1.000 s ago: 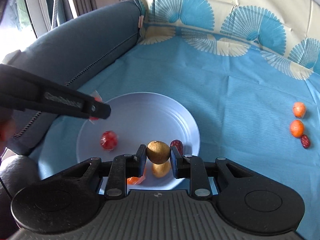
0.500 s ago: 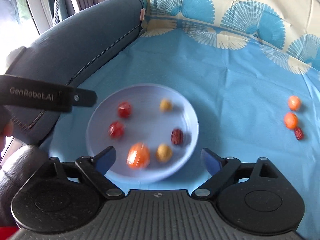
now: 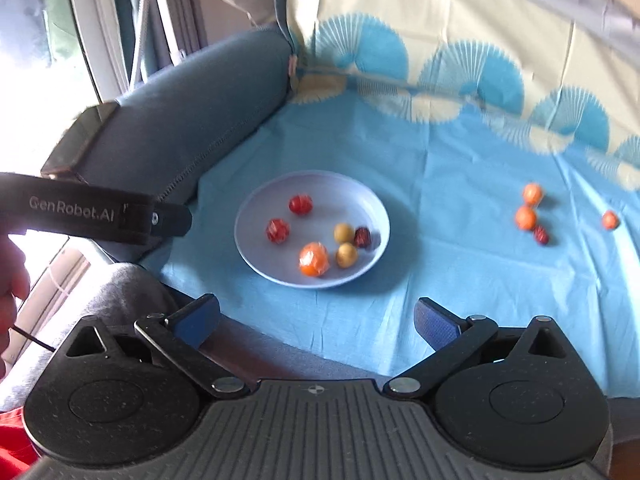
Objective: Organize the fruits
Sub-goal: 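Move both open grippers back toward the remaining fruits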
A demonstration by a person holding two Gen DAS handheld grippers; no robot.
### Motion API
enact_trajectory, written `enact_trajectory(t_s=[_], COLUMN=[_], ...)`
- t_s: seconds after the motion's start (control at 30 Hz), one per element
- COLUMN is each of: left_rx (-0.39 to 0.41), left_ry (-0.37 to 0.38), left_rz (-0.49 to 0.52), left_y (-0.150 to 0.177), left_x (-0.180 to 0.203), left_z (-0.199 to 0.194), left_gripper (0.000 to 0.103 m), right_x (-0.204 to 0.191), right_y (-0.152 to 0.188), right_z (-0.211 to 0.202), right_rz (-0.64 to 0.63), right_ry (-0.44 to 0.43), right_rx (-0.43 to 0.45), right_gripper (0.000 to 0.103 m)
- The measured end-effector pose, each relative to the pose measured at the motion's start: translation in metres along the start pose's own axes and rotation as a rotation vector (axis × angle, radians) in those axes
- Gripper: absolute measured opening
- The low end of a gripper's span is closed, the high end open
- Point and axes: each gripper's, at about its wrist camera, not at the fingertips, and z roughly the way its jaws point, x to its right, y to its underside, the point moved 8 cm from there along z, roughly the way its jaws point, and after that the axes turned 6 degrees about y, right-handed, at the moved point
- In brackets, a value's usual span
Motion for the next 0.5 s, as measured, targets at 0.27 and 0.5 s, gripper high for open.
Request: enact_trajectory(t_s=[0.27,0.5], left_rx=[0.047,0.080], left_ry=[-0.013,-0.015], left_rz=[0.015,0.022], left_y=[0.012,0.009], left_x=[0.006,0.009], left_z=[-0.035,-0.049], left_gripper=[0.103,0.103], right_x=[-0.001,-0.002], right_y=[-0.002,0.000], right_z=[-0.031,-0.045], right_rz=[-0.006,-0.009], right_ry=[0.020,0.022], right_rx=[0.087,0.116], right_gripper=[0.102,0.102])
